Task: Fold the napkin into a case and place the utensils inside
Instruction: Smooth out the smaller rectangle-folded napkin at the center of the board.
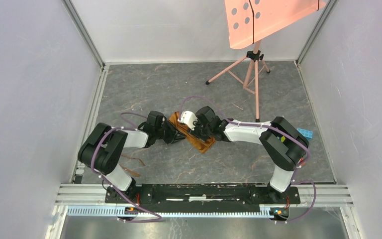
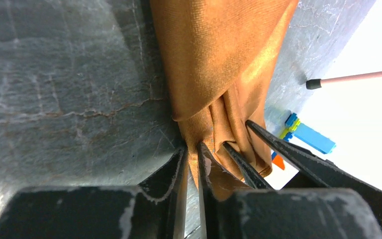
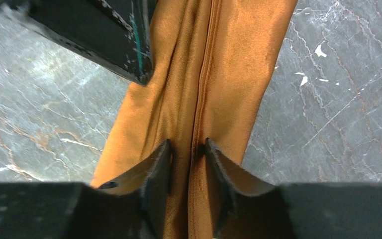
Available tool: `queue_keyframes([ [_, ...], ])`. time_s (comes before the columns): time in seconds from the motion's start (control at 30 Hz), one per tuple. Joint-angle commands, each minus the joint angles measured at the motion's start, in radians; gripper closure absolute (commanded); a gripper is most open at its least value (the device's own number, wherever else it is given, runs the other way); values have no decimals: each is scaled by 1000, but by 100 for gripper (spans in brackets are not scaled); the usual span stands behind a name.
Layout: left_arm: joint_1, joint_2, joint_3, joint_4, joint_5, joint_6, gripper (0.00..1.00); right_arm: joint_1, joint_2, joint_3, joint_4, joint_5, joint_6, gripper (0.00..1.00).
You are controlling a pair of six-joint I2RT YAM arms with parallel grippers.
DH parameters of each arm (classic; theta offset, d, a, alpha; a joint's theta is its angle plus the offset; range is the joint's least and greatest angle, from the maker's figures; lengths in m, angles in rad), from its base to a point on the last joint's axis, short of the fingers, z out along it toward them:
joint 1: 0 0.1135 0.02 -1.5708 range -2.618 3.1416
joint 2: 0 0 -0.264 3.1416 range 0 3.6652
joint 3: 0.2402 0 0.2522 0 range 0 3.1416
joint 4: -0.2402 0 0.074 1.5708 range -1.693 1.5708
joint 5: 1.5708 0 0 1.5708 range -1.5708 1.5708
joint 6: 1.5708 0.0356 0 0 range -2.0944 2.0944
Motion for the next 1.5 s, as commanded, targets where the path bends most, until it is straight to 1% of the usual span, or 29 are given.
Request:
queue_keyframes([
  [0.0,-15,46,-27,120,-53,-85,83,12,-8,38,44,-15,17,71],
  [0.07,-19,51,-39,136,-68,-92,87,13,-16,47,35,-25,37,81],
  [0.1,-22,50,-48,147,-77,-94,89,14,-20,54,34,-28,49,84],
  [0.17,-28,46,-58,153,-94,-103,91,13,-30,63,4,-50,72,88],
  [0.27,-42,40,-71,167,-115,-115,92,14,-39,65,-8,-77,110,99],
  [0.3,-48,37,-76,169,-122,-120,93,13,-41,60,-6,-81,120,100],
  [0.47,-56,20,-92,174,-148,-130,95,13,-12,40,10,-110,155,100],
  [0.53,-58,8,-98,173,-155,-129,96,13,-10,13,24,-94,166,100],
  [0.63,-58,-9,-105,174,-150,-122,96,13,-4,-34,96,-50,178,96],
  [0.7,-58,-29,-115,176,-139,-112,90,13,18,-38,104,-39,178,96],
  [0.8,-56,-95,-162,200,-146,-108,71,8,32,-43,114,-41,191,96],
  [0.87,-56,-155,-188,185,-170,-112,57,5,29,-51,122,-49,195,97],
  [0.93,-56,-188,-177,145,-198,-105,47,3,21,-61,131,-52,199,98],
  [0.97,-55,-191,-166,130,-207,-102,44,1,16,-65,137,-57,202,99],
  [1.0,-56,-185,-149,129,-210,-98,33,-1,14,-69,140,-61,204,99],
  [1.03,-55,-171,-130,120,-211,-99,30,-2,10,-70,144,-63,205,99],
  [1.07,-55,-154,-107,108,-208,-102,29,-3,9,-69,144,-64,205,100],
  [1.13,-55,-115,-66,76,-215,-118,29,-6,8,-63,142,-68,203,100],
  [1.23,-56,-70,-38,31,-240,-153,32,-8,7,-54,140,-72,200,100],
  [1.3,-56,-48,-26,7,-251,-174,36,-8,5,-53,144,-79,200,100],
  [1.4,-56,-14,6,-33,-270,-167,41,-8,2,-59,157,-88,204,100],
  [1.47,-56,1,29,-66,-286,-155,48,-9,5,-61,164,-101,203,100],
])
